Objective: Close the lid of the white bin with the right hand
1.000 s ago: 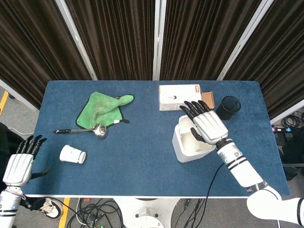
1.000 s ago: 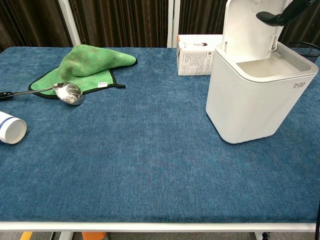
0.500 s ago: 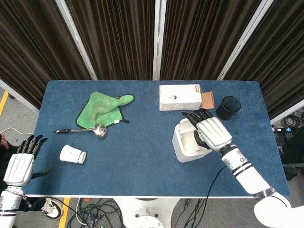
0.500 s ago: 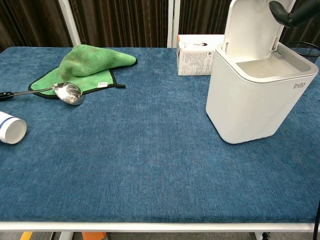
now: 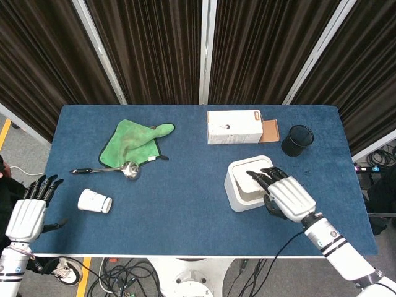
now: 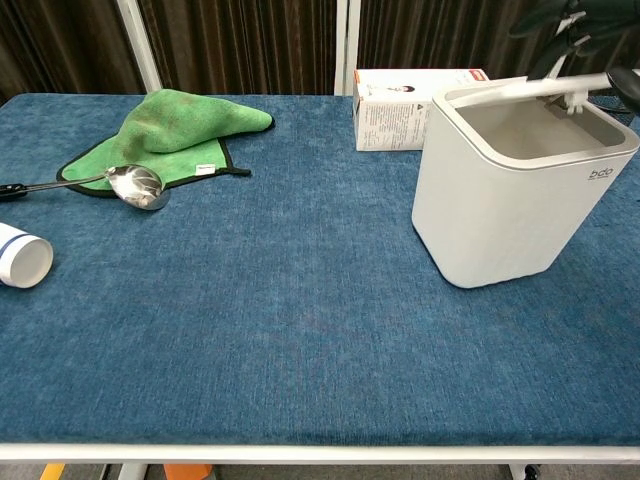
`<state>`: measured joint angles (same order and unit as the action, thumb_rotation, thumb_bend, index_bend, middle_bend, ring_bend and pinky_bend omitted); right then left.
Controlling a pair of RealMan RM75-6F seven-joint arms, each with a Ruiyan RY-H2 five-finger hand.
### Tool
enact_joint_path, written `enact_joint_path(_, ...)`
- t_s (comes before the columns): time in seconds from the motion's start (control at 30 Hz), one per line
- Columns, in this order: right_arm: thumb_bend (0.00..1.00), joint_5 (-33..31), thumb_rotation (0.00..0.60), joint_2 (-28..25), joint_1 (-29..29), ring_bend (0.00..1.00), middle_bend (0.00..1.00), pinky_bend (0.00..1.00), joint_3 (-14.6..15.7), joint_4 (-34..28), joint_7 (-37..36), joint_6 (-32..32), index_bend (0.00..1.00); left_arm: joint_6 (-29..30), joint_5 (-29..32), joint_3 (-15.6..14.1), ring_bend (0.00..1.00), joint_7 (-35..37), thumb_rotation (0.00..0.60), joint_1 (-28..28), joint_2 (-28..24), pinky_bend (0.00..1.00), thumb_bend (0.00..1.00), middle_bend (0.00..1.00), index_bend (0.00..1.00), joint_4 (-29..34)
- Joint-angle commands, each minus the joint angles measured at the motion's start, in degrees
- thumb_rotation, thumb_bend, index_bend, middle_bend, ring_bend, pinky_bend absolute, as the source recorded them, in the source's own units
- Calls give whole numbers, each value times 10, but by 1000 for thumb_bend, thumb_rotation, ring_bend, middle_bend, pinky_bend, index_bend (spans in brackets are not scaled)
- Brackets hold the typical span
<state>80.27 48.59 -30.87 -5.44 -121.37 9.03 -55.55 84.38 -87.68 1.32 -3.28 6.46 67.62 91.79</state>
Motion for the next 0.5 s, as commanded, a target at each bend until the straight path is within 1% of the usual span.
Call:
enact_joint_path(0.03,682,48,552,-2,26,108,203,127,26,13,-29,-18,0,-1,0,0,7,0,600,0,0,118,0,85,131,1)
enact_joint_path(0.13,678,68,549,2,35,108,201,127,37,24,-41,-24,0,-2,0,-2,7,0,600,0,-1,118,0,85,131,1)
enact_joint_path(0.27,678,79,550,11,40,108,198,127,44,36,-51,-25,0,-3,1,-2,7,1,600,0,0,118,0,85,131,0)
enact_joint_path(0.5,684,67,549,29,37,108,197,127,44,57,-48,-16,0,-2,3,-2,7,5,600,-2,1,118,0,85,132,-4)
